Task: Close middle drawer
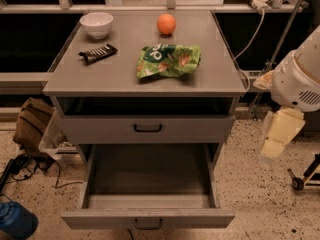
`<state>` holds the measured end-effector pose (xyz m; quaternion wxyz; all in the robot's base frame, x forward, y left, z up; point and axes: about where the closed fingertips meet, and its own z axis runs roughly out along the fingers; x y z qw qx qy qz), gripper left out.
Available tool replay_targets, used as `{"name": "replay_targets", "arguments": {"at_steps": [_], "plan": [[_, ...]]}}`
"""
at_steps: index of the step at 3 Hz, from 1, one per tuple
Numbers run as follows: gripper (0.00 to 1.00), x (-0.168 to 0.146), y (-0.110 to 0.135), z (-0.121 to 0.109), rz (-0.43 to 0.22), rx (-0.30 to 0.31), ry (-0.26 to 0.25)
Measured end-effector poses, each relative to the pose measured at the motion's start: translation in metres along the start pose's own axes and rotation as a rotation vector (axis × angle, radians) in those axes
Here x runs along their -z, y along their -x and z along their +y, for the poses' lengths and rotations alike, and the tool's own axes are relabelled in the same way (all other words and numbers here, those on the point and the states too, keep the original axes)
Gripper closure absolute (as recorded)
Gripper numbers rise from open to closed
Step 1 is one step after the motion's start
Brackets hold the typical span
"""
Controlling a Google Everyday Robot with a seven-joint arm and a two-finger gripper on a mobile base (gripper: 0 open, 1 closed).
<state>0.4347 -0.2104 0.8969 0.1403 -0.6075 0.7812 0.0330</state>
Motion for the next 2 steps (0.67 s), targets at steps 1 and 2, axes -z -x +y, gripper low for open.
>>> {"name": "replay_targets", "arguments": {"at_steps": [1, 2], "plan": [[0.00, -0.021, -0.005, 0.018, -0.010, -0.007, 0.035], [0.00, -0.075, -0.012, 0.051, -0.086, -0.026, 0.137]]}}
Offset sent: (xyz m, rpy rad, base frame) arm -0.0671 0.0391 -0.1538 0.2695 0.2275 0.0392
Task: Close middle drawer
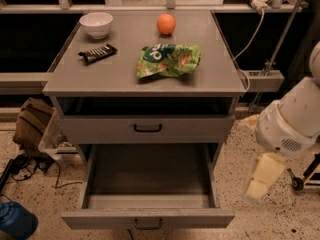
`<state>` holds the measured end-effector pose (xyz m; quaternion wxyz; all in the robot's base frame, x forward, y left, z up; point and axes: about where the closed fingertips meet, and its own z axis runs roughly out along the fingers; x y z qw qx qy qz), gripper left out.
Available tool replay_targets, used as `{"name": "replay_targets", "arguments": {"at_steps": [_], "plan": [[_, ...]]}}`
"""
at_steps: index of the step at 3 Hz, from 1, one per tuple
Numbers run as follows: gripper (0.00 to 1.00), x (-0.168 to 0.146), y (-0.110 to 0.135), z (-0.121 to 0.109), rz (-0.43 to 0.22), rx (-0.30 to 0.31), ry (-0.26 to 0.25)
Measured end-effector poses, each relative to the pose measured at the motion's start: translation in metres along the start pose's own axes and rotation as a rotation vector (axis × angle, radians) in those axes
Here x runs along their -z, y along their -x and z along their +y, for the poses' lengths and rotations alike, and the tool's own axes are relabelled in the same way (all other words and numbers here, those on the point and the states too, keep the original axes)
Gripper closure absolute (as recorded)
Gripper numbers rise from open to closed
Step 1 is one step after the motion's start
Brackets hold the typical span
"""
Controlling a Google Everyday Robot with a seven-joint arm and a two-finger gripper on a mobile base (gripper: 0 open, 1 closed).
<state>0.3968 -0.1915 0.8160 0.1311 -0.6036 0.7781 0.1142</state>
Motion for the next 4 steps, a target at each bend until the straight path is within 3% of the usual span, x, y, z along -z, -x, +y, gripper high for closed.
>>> {"name": "replay_targets", "arguments": {"at_steps": [1, 3, 4], "plan": [[0.00, -0.059, -0.001, 0.020, -0.099, -0.007, 0.144], [0.00, -0.072, -0.003, 0.026, -0.101, -0.004, 0.162], [0.00, -0.116, -0.015, 0.043, -0.157, -0.027, 0.236]]}}
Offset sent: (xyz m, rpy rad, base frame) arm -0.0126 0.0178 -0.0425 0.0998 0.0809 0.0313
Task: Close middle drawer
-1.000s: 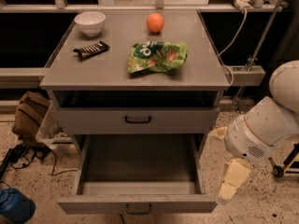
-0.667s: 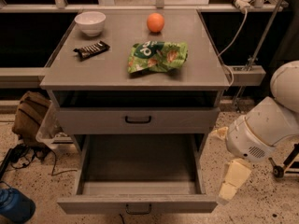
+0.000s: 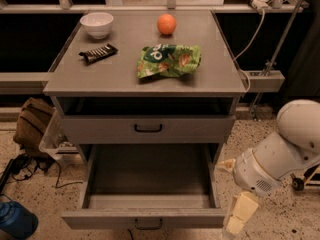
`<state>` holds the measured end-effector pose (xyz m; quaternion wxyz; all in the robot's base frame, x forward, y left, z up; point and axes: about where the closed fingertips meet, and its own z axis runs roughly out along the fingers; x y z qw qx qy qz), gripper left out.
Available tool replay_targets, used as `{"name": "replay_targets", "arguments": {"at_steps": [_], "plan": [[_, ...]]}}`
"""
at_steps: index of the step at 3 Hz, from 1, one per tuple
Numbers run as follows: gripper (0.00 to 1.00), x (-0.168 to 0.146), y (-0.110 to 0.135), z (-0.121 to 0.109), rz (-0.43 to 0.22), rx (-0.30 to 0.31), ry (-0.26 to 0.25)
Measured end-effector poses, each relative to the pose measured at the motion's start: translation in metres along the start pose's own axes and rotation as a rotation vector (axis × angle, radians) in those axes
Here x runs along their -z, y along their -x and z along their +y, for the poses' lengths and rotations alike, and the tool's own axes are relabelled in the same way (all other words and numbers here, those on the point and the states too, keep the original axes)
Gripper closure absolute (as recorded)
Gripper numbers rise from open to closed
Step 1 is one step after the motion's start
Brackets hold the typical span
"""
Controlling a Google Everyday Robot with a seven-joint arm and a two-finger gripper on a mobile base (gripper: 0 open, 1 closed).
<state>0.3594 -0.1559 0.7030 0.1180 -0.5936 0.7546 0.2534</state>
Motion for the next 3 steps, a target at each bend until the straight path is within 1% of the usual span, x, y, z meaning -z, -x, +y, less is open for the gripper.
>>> {"name": "replay_targets", "arguments": {"at_steps": [1, 2, 3], "plan": [[0.00, -0.043, -0.019, 0.001, -0.038, -0.042, 0.081], [0.00, -0.080, -0.034, -0.001, -0.081, -0.078, 0.171], [0.00, -0.080, -0.034, -0.001, -0.081, -0.078, 0.171]]}}
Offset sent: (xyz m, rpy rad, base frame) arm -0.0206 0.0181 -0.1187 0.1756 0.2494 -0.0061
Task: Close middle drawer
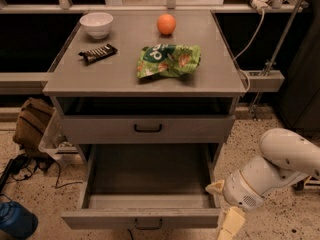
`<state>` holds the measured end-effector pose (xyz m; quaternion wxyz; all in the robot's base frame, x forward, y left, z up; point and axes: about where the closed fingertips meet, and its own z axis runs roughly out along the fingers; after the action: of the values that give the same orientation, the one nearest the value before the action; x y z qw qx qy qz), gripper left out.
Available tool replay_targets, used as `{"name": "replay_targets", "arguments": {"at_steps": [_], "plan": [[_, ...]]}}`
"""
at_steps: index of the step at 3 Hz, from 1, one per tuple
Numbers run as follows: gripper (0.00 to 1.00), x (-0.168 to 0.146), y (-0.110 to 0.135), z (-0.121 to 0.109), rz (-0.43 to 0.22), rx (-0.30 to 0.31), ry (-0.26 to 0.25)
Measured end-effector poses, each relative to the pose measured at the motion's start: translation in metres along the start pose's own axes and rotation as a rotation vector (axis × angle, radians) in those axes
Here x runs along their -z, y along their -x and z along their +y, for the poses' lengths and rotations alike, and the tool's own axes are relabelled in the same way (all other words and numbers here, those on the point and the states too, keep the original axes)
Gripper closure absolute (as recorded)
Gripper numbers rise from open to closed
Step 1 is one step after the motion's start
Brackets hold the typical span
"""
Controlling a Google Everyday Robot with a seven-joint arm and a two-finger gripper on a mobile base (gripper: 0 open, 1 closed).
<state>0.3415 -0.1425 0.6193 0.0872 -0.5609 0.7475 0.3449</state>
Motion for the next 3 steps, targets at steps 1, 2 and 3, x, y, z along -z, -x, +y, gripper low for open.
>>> {"name": "replay_targets", "arguments": {"at_steps": [1, 2, 3], "plan": [[0.00, -0.021, -0.009, -0.001, -0.003, 0.024, 0.035], [0.00, -0.061, -0.035, -0.006, -0.046, 0.010, 0.092], [0.00, -0.105, -0.062, -0.016, -0.090, -0.041, 0.160]]}}
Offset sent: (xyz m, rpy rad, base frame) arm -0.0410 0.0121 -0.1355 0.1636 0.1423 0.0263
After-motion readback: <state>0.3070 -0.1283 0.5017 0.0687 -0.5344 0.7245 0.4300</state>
